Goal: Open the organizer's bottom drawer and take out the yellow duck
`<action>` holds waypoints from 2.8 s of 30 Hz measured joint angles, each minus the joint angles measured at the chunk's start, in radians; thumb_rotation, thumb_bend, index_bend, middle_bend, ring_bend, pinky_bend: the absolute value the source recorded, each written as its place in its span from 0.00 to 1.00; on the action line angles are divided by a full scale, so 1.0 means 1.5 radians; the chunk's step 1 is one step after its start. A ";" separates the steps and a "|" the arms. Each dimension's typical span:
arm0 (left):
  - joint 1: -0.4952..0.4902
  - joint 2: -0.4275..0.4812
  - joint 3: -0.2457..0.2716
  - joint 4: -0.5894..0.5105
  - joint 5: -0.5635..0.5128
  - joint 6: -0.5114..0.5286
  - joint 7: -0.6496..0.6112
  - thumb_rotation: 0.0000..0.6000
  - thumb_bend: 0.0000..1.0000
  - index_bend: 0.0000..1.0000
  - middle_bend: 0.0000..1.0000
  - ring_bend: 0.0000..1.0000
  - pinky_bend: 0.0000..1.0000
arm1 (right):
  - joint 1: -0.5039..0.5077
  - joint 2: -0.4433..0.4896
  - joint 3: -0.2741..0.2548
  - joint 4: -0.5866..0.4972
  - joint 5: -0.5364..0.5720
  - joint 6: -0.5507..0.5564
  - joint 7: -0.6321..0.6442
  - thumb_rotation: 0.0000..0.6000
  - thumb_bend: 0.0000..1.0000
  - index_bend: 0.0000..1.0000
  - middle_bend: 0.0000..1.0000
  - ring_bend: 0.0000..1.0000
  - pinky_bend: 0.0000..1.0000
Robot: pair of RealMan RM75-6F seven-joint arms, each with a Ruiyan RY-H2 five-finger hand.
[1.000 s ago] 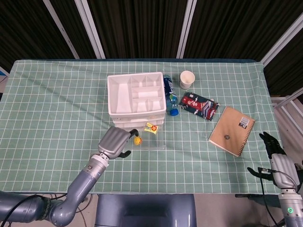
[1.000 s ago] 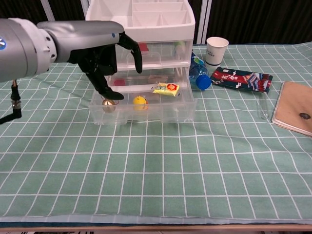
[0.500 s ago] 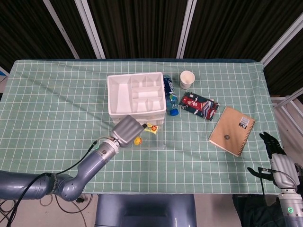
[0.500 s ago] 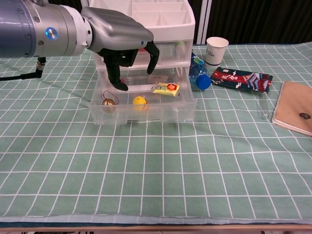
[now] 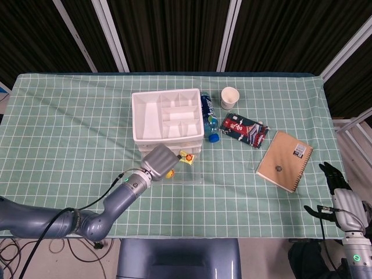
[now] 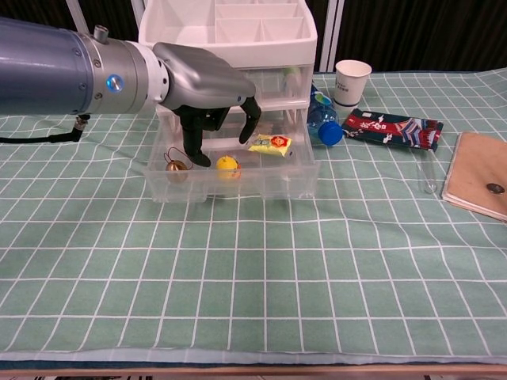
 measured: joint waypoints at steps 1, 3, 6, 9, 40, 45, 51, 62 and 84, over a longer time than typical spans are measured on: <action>-0.002 -0.002 0.001 0.002 -0.002 0.000 -0.002 1.00 0.20 0.39 1.00 1.00 1.00 | 0.000 0.000 0.000 0.000 0.000 0.000 0.000 1.00 0.03 0.00 0.00 0.00 0.22; -0.007 -0.006 0.006 0.006 -0.007 0.000 -0.006 1.00 0.20 0.39 1.00 1.00 1.00 | 0.000 0.000 0.000 0.000 0.001 0.000 0.000 1.00 0.03 0.00 0.00 0.00 0.22; -0.013 -0.012 0.013 0.012 -0.014 0.000 -0.008 1.00 0.20 0.40 1.00 1.00 1.00 | 0.000 0.000 0.001 -0.001 0.002 -0.001 0.000 1.00 0.03 0.00 0.00 0.00 0.22; -0.019 -0.019 0.018 0.019 -0.021 -0.001 -0.011 1.00 0.20 0.41 1.00 1.00 1.00 | 0.000 0.000 0.001 -0.001 0.002 -0.001 0.001 1.00 0.04 0.00 0.00 0.00 0.22; -0.039 -0.010 0.036 -0.004 -0.008 0.045 -0.063 1.00 0.39 0.55 1.00 1.00 1.00 | 0.000 0.003 0.000 -0.005 0.003 -0.005 0.002 1.00 0.04 0.00 0.00 0.00 0.22; -0.030 0.025 0.023 -0.062 0.020 0.083 -0.074 1.00 0.40 0.56 1.00 1.00 1.00 | -0.001 0.003 0.000 -0.005 0.002 -0.003 0.000 1.00 0.04 0.00 0.00 0.00 0.22; -0.005 0.077 0.027 -0.138 0.052 0.134 -0.080 1.00 0.40 0.57 1.00 1.00 1.00 | -0.001 0.003 -0.001 -0.006 0.000 -0.001 -0.004 1.00 0.04 0.00 0.00 0.00 0.22; 0.117 0.177 0.100 -0.209 0.127 0.231 -0.132 1.00 0.41 0.56 1.00 1.00 1.00 | -0.003 0.002 -0.004 -0.009 -0.006 0.005 -0.013 1.00 0.04 0.00 0.00 0.00 0.22; 0.252 0.063 0.153 0.024 0.167 0.197 -0.203 1.00 0.38 0.55 1.00 1.00 1.00 | -0.003 0.002 -0.004 -0.009 -0.003 0.002 -0.017 1.00 0.04 0.00 0.00 0.00 0.22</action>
